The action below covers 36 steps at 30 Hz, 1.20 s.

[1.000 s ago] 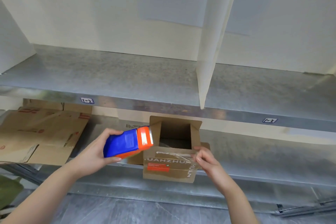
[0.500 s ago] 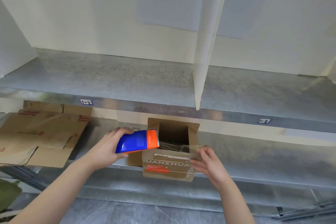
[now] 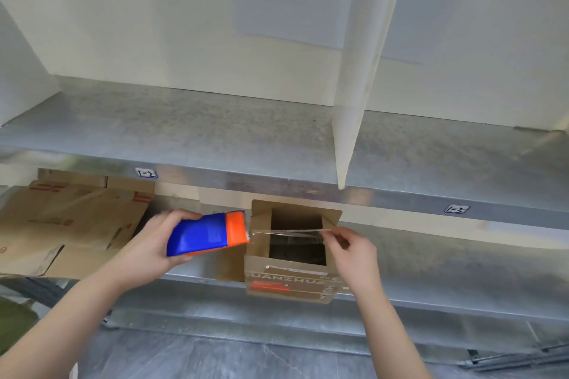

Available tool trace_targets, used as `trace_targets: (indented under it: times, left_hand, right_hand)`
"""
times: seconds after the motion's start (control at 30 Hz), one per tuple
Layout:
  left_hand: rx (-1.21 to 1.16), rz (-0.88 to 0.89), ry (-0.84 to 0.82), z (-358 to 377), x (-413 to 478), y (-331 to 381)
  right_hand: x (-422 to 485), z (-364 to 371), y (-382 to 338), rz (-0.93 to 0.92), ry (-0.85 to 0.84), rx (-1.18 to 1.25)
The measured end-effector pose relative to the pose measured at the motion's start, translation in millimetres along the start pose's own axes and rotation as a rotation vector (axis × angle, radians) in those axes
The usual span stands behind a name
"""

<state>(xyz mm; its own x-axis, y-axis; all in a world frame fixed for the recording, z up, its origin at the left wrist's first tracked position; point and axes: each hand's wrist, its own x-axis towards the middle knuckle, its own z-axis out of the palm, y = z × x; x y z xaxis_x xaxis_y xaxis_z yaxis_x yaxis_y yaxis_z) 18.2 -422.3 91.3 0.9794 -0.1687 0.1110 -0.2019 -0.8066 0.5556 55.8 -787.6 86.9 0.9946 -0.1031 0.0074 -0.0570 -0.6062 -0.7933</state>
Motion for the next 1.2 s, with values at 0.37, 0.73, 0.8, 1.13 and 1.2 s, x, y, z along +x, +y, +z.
trace_targets:
  times: [0.37, 0.73, 0.8, 1.13, 1.2]
  left_hand:
    - [0.059, -0.135, -0.039, -53.6, -33.8, -62.0]
    - [0.131, -0.089, -0.135, -76.0, -31.4, -151.4]
    - [0.159, -0.085, -0.156, -76.2, -29.5, -167.7]
    - [0.188, -0.017, -0.176, -52.9, -6.4, -210.6]
    - [0.191, 0.017, -0.161, -46.4, -1.8, -210.4]
  right_hand:
    - [-22.6, 73.9, -60.2, -0.138, -0.003, -0.089]
    - [-49.1, 188.8, -98.6, -0.058, -0.080, -0.091]
    - [-50.6, 210.6, -92.3, -0.015, -0.100, -0.119]
    - [-32.4, 272.3, -47.3, 0.118, -0.180, -0.329]
    - [-29.1, 281.0, -41.6, 0.097, -0.165, -0.331]
